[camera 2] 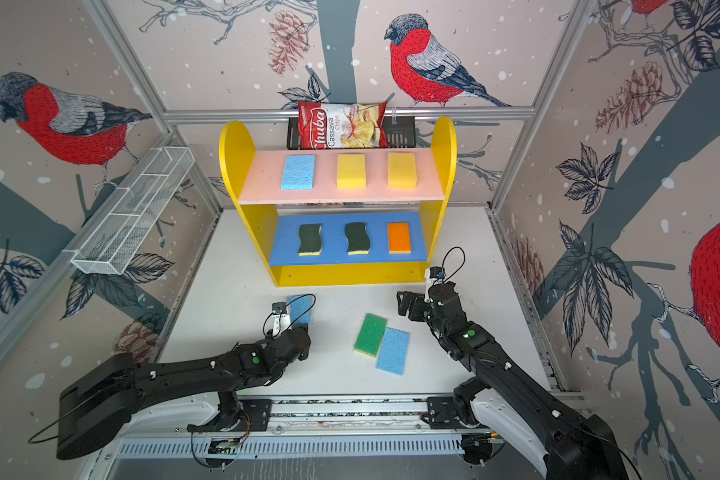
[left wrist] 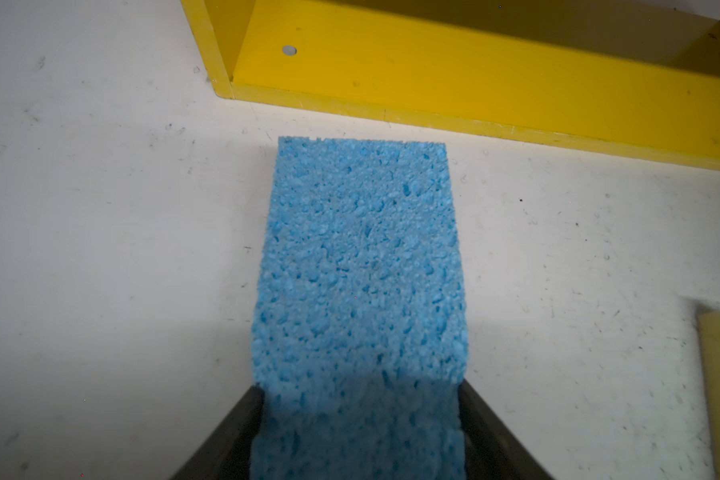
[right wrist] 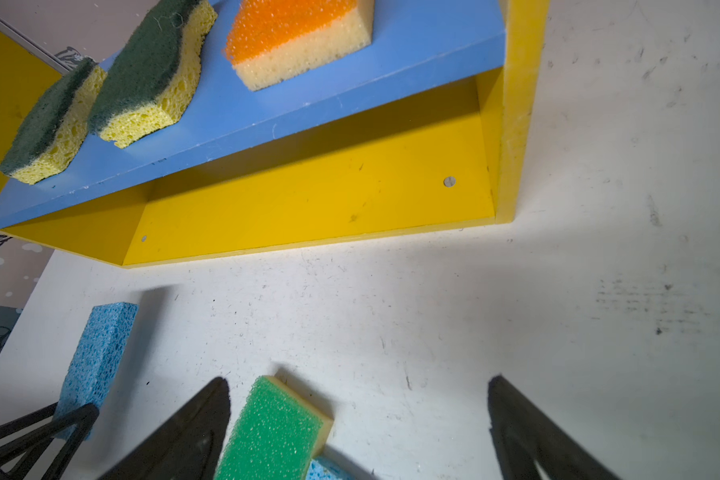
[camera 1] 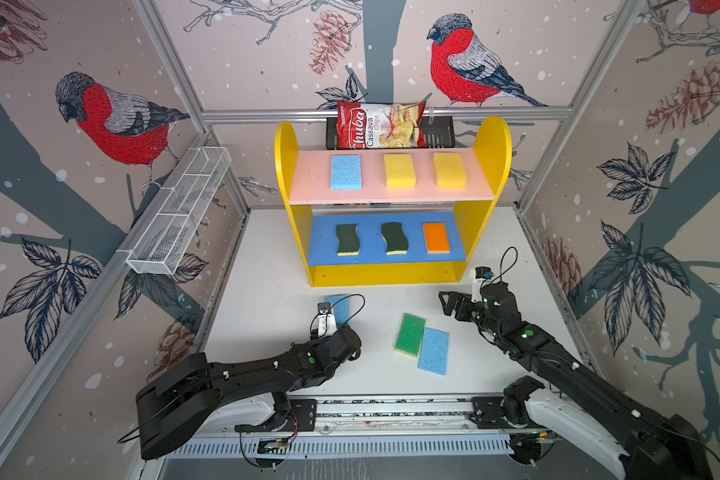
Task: Place and organize the cleaning sponges onto the shelf
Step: 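Carry the blue sponge with the left gripper toward the shelf's lower front edge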
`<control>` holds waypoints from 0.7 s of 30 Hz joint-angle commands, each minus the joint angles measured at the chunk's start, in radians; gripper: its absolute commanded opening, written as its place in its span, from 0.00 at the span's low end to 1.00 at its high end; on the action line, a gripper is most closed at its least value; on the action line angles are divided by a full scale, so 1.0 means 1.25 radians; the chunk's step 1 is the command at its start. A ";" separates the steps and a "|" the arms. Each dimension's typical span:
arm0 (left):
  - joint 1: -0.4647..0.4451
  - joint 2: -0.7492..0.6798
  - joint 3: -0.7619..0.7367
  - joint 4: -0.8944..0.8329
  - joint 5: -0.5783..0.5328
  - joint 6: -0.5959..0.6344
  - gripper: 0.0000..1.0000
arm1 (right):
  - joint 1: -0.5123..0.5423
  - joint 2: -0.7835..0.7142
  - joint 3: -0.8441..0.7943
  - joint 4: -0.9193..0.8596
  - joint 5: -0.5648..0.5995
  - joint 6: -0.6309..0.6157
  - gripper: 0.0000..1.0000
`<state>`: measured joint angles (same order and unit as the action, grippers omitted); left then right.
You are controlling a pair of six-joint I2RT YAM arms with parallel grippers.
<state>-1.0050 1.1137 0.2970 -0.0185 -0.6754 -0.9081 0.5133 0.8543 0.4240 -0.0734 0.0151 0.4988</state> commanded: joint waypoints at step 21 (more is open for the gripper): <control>0.138 0.167 0.078 0.303 0.012 0.285 0.67 | 0.001 0.033 0.006 0.051 -0.023 -0.014 0.96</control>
<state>-0.8398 1.3010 0.3763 0.2955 -0.6586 -0.5961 0.5140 0.8944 0.4244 -0.0525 -0.0051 0.4950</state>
